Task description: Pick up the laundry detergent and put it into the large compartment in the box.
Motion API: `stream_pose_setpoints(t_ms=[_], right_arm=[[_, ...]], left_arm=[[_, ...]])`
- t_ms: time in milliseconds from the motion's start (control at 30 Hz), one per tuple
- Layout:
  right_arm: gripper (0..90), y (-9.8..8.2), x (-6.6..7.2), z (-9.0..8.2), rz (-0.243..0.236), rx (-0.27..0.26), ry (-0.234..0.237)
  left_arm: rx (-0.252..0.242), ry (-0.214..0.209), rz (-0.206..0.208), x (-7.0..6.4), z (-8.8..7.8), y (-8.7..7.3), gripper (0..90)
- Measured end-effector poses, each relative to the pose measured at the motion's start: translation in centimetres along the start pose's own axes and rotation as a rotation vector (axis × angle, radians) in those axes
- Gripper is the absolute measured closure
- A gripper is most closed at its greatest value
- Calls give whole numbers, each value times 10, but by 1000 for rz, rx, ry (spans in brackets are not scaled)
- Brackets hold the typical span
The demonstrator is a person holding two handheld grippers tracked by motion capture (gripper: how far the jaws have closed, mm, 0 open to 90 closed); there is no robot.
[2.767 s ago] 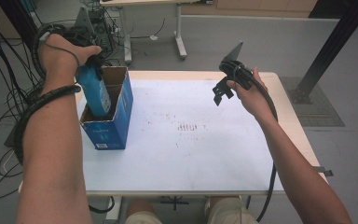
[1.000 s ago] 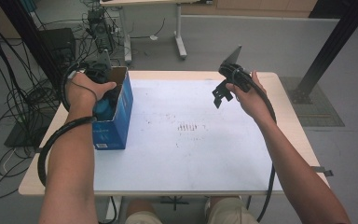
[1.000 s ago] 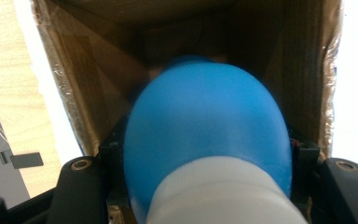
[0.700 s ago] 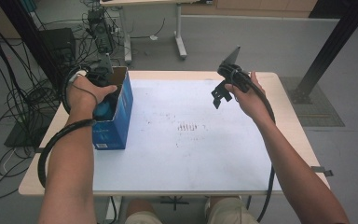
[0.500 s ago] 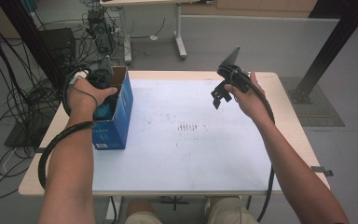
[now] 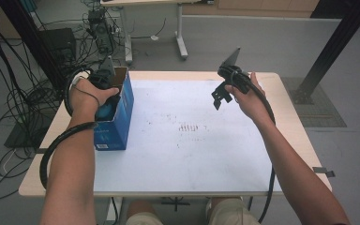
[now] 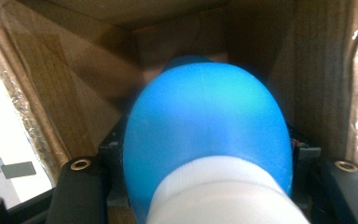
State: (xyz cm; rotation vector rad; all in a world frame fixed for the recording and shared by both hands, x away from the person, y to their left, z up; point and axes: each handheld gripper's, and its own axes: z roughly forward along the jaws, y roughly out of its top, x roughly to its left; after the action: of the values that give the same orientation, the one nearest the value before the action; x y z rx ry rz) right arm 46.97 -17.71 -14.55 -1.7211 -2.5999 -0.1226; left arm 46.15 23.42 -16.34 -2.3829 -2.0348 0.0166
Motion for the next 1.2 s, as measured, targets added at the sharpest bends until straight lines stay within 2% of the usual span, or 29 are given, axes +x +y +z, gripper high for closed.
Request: stream_pose_setpoints(t_ms=[1200], right_arm=[[59, 1, -2, 1, -2, 4, 0]], left_arm=[[-11, -5, -8, 1, 1, -1, 367]])
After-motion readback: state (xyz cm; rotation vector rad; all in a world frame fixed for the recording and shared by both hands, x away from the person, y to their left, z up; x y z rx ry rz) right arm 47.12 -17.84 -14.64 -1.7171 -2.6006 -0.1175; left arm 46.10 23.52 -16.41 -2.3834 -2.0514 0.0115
